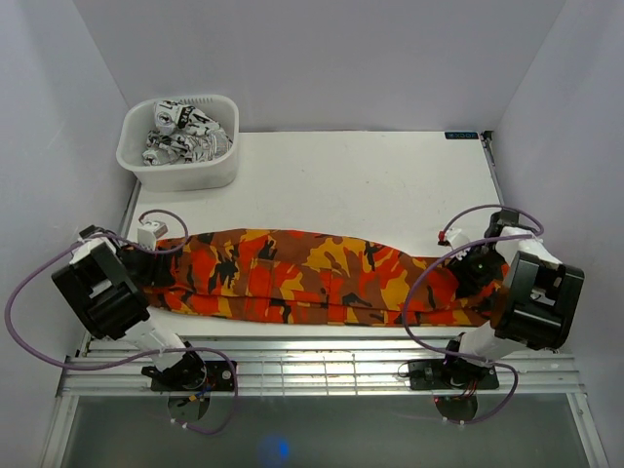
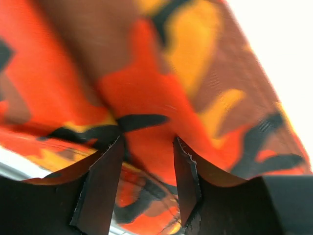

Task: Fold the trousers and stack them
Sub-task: Fold the trousers

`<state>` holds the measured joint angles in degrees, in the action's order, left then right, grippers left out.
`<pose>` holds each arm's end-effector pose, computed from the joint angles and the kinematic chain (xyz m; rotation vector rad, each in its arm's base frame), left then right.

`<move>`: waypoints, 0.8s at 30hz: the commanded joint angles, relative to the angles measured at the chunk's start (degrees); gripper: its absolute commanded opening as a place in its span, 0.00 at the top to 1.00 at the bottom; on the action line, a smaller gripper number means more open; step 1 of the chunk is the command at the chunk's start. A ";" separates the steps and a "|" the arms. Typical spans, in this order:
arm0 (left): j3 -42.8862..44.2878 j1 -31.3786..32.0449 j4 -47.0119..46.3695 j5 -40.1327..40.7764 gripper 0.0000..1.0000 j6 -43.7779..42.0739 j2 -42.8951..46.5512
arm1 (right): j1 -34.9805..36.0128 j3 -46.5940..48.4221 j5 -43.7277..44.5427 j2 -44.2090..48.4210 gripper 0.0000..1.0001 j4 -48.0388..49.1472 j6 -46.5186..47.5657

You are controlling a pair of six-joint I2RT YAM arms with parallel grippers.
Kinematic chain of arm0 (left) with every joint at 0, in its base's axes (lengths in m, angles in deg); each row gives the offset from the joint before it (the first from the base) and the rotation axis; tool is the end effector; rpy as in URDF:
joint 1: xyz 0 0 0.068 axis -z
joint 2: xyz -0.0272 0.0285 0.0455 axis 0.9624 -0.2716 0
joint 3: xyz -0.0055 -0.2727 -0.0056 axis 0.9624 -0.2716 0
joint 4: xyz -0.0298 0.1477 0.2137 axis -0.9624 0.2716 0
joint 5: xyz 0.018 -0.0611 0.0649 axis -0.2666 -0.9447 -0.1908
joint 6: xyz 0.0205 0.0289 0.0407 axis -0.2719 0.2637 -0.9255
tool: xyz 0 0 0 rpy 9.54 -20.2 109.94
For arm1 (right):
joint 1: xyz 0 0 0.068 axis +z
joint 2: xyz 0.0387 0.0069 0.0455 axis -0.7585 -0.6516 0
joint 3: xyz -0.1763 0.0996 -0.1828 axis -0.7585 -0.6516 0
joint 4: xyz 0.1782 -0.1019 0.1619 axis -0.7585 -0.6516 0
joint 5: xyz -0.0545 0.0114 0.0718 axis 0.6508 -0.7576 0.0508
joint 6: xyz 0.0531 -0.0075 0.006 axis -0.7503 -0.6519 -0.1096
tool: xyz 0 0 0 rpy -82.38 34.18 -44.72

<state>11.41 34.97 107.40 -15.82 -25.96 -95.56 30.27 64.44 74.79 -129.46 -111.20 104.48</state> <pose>0.2184 0.1520 0.1621 0.5007 2.5728 -0.5415 0.2295 -0.0736 0.1613 -1.2137 2.6886 0.0498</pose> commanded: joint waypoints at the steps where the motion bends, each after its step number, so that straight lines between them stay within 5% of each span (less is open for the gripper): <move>1: 3.91 -0.28 -11.07 9.00 0.48 10.57 -6.18 | 2.54 7.50 2.06 -5.25 0.49 10.80 -9.11; 6: 10.77 -0.28 -11.88 9.89 0.48 15.15 -10.07 | 5.01 17.97 -0.32 -7.36 0.47 8.81 -14.22; 9: 10.43 -0.28 -11.43 8.40 0.46 12.53 -7.53 | 4.05 23.78 -2.16 -5.18 0.37 3.71 -16.24; 12: 7.80 -0.11 -11.61 7.78 0.45 9.18 -3.67 | 0.80 24.93 -3.13 -1.58 0.38 1.67 -18.17; 18: 2.17 -0.20 -11.78 5.58 0.43 6.81 2.14 | -7.03 17.15 -4.19 3.00 0.53 -5.98 -23.97; 24: -1.96 -0.20 -12.40 4.44 0.41 5.49 5.84 | -11.42 7.10 -2.08 4.50 0.45 -0.89 -31.00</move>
<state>11.30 35.00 94.18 -10.88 -19.03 -93.06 20.10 74.18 72.65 -125.24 -112.25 79.24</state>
